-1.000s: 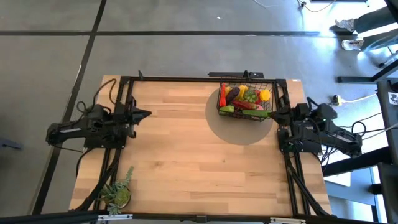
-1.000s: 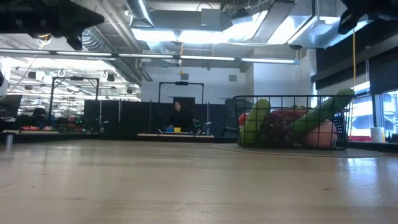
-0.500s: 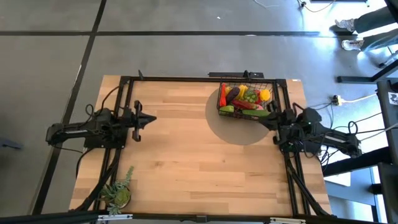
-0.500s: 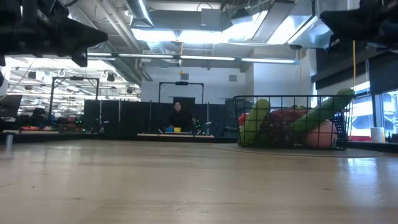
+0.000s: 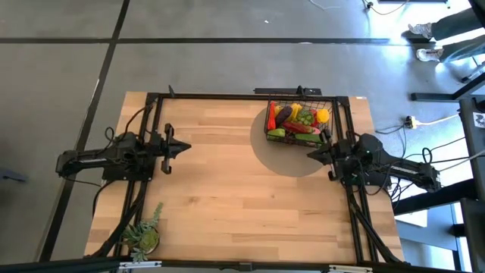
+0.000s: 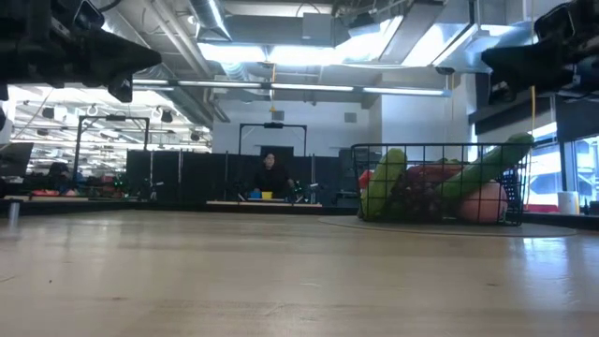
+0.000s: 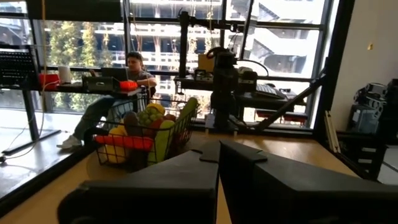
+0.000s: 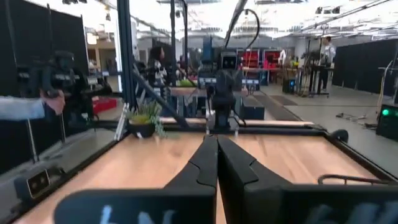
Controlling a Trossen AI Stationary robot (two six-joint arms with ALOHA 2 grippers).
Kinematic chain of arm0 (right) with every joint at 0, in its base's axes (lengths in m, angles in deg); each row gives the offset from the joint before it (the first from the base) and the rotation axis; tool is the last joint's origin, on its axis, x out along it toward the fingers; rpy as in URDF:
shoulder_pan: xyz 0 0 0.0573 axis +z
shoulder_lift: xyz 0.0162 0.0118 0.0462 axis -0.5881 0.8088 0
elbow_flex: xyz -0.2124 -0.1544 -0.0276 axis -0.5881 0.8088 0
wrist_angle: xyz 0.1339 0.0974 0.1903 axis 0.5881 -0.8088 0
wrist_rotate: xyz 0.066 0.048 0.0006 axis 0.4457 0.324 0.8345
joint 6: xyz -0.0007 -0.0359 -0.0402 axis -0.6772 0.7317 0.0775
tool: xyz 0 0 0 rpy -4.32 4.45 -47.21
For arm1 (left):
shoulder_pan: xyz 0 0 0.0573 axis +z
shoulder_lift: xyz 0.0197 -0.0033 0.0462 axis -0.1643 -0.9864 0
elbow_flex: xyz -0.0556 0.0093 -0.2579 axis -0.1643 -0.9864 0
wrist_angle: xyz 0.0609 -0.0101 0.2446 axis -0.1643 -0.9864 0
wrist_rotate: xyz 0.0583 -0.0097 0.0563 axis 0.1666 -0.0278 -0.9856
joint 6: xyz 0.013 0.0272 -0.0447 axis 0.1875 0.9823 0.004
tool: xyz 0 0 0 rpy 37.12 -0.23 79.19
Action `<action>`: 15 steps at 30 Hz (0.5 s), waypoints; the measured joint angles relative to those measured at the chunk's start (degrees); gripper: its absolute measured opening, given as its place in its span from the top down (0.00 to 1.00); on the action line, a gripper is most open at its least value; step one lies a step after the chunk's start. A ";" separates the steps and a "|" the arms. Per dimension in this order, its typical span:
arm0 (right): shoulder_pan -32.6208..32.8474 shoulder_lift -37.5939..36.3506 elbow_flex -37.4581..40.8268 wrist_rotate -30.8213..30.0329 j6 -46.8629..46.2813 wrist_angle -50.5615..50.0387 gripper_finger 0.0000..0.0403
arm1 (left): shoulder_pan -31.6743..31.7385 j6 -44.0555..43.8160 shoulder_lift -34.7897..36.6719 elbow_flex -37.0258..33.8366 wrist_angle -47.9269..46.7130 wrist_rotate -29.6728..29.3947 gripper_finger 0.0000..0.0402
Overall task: Build produce basket
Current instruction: Return to Home Position
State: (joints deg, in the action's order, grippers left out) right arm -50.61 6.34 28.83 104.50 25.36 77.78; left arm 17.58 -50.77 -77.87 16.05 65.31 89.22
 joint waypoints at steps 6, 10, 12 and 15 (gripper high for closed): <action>0.00 0.02 0.00 0.01 5.20 -1.30 1.00 | 0.00 -0.51 -0.02 0.00 -2.94 1.96 1.00; 0.00 0.02 0.00 0.02 5.48 -1.92 1.00 | 0.00 -1.62 -0.02 0.00 -5.63 1.96 1.00; 0.00 0.02 0.00 0.02 5.06 -2.60 1.00 | -0.01 -1.66 0.00 0.00 -6.59 1.93 1.00; 0.00 0.02 0.00 0.02 2.43 -4.97 1.00 | 0.00 -2.14 -0.02 0.00 -7.16 1.28 1.00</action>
State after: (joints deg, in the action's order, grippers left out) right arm -50.61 6.36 28.83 104.52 27.79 72.81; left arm 17.58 -52.91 -77.88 16.05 58.16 90.50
